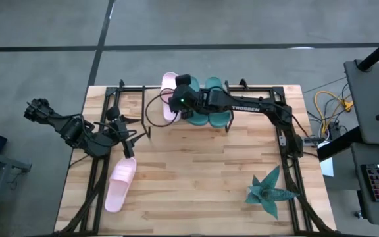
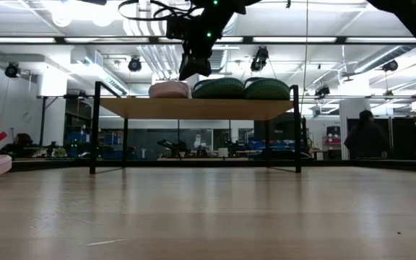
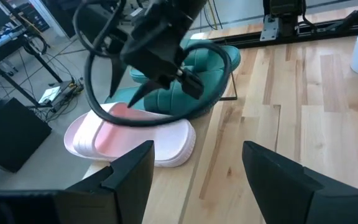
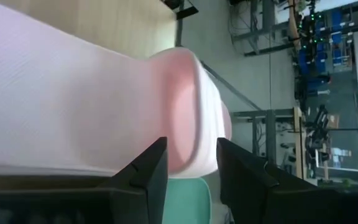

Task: Pick and place slides into the shelf
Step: Put the top pink slipper on the shelf

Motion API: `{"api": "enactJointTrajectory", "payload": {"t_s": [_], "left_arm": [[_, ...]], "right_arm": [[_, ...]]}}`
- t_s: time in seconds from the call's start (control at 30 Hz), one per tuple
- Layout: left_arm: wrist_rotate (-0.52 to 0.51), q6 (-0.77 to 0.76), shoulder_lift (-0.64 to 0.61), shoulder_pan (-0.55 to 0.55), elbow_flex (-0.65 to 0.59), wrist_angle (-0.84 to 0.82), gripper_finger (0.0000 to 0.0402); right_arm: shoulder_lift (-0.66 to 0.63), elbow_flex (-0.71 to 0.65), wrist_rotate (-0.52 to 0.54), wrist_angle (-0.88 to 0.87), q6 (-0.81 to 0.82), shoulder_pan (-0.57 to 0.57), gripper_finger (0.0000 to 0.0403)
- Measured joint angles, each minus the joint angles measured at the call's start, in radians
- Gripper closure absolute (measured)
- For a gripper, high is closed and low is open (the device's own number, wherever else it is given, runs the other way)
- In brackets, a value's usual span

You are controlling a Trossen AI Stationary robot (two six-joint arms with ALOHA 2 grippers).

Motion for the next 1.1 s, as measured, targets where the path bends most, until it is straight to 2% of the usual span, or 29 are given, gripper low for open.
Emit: {"api": "enactJointTrajectory", "payload": {"t_s": [0.33,0.93,1.1], "left_arm": [[0.000,0.000,0.003,0.000,0.000,-0.001,0.0173],[0.000,-0.028,0.003,0.000,-0.025,-0.025,0.0173],[0.000,-0.028,-0.008,0.000,-0.053,-0.025,0.0173]], "right_arm": [[0.045,0.071,0.024,-0.006,-0.006,-0.005,0.0278],[0.233,0.371,0.023,-0.195,-0.013,-0.031,0.0290],[0.240,0.378,0.023,-0.205,-0.014,-0.035,0.0294]]}}
